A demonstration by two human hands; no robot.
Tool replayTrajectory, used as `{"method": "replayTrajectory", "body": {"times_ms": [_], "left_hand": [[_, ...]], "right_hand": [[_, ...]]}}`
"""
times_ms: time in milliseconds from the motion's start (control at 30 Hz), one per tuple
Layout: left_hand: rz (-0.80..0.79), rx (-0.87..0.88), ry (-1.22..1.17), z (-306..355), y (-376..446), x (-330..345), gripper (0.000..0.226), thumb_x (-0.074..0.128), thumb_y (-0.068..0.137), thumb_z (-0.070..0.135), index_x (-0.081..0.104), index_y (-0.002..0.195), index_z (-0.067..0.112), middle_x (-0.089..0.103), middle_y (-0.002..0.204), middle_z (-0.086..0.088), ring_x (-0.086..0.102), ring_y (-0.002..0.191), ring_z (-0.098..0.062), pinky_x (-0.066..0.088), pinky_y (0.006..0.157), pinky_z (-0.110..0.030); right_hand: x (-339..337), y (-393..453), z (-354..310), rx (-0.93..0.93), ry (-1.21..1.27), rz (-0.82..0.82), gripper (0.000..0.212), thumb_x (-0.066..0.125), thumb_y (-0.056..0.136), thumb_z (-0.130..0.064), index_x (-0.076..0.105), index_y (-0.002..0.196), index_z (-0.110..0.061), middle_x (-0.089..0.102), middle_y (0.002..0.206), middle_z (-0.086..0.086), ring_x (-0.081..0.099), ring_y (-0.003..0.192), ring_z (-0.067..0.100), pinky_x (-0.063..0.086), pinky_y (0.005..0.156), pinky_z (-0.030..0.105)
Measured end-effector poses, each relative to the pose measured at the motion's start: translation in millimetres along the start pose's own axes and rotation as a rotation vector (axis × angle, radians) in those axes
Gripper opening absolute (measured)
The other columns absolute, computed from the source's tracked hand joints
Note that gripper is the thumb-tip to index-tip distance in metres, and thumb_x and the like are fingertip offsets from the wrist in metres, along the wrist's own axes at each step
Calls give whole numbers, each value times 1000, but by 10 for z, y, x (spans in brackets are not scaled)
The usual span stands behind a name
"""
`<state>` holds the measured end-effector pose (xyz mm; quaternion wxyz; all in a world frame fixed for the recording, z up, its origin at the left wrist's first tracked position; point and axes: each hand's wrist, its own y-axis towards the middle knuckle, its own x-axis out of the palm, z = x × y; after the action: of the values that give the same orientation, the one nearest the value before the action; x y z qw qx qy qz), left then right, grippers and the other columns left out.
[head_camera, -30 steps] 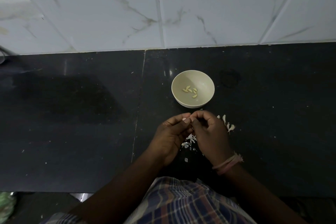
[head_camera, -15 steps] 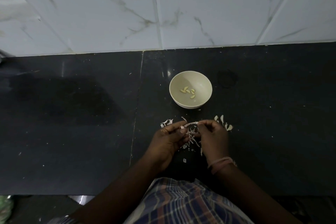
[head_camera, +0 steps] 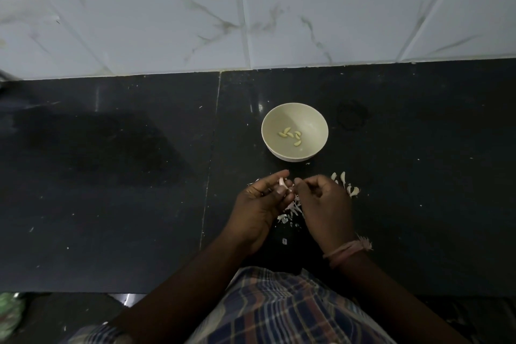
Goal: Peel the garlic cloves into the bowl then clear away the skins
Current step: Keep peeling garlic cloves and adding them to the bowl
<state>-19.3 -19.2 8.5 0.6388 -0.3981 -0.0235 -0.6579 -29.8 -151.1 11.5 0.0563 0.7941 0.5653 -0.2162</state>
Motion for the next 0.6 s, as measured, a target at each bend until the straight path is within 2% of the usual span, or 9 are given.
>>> {"method": "replayTrajectory", "body": {"times_ms": [100,200,300,367,467,600], "left_hand": [[18,3,11,-22,0,-11,29,55,94,-9,70,117,3,74,100,-12,73,90,-16,59,81,-23],[58,9,40,-28,-5,-41,30,60,92,-7,69,119,2,73,98,-9,71,84,-14,59,78,-24],[76,29,48,-39,-5,-68,28,63,90,-5,71,115,5,75,96,-7,72,84,-14,59,76,-24],[85,49,66,-44,-11,-69,26,65,89,-5,72,111,6,76,96,-9,72,84,-15,58,75,-24],[89,107,139,-48,-16,-65,24,68,87,-4,74,108,7,76,104,-17,72,93,-23,59,81,-31],[79,155,212,-63,-10,-96,25,71,87,-3,77,109,8,74,111,-23,70,104,-36,55,97,-47]], "right_hand": [[-2,-2,32,-36,-33,-11,5,69,91,-15,71,92,-20,72,85,-11,67,80,-2,54,74,22],[-14,-12,30,-77,-53,-1,18,64,92,-5,71,99,-20,71,95,-13,66,89,-4,54,81,19],[-23,-40,-25,-134,-54,-10,19,64,93,-7,76,101,-19,72,96,-13,65,92,-7,51,81,11],[-20,-63,-50,-195,-42,-33,16,68,92,-10,76,102,-19,72,98,-11,65,92,-3,51,80,12],[-12,-96,-73,-239,-28,-71,10,71,90,-13,76,98,-18,69,95,-10,65,89,0,51,77,13],[-18,-82,-85,-166,22,-106,8,71,90,-14,76,94,-18,72,91,-9,67,84,2,54,75,17]]}}
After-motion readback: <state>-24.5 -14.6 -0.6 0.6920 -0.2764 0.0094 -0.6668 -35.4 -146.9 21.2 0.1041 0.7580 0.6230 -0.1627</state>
